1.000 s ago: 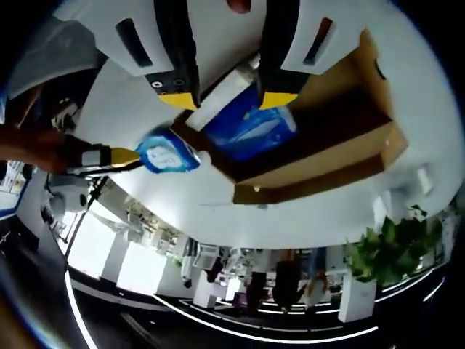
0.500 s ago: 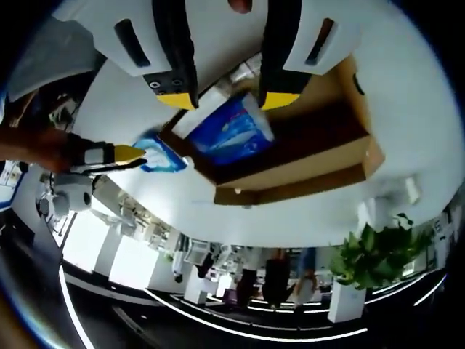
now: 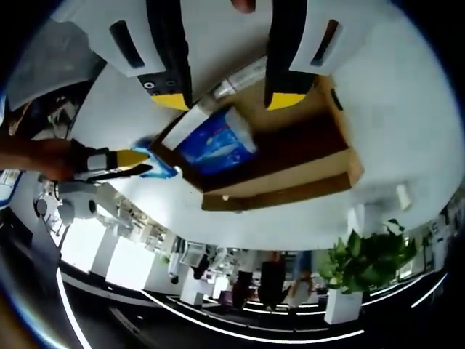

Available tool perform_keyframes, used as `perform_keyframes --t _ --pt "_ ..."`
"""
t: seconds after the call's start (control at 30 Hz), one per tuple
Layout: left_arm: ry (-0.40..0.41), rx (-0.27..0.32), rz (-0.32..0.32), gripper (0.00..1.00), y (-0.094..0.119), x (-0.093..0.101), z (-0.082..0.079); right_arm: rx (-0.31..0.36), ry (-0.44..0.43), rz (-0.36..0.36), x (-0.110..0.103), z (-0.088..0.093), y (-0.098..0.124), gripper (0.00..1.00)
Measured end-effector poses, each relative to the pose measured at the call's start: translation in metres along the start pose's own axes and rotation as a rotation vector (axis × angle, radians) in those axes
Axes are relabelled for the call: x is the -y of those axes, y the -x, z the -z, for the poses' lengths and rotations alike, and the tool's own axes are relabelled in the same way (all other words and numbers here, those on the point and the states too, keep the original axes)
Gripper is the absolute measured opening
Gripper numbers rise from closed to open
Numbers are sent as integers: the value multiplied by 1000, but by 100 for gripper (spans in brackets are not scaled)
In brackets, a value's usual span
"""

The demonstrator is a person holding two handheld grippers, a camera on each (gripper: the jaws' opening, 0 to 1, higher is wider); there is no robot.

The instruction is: Operate the shoe box by opening the lid, removing the specified soft item, and placing it in the target area until the item is outside and the box remains undamaged.

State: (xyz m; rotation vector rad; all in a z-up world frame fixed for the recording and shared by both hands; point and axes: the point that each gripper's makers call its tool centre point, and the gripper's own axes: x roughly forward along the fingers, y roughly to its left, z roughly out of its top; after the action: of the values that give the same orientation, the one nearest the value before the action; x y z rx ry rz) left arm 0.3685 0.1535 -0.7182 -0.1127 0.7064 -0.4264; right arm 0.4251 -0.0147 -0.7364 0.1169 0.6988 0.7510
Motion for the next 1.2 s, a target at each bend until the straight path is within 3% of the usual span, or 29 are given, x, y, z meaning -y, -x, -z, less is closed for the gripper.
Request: perform_keyframes --t 0.47,1.07,1.2 --pt "12 -13 -6 46 14 -22 12 -44 90 -35 -15 -9 -19 49" --pt "14 -10 5 45 21 -26 15 -84 159 -52 -23 -17 -36 50" --pt "17 -9 9 45 24 -27 16 -111 210 -57 -23 -17 -42 51"
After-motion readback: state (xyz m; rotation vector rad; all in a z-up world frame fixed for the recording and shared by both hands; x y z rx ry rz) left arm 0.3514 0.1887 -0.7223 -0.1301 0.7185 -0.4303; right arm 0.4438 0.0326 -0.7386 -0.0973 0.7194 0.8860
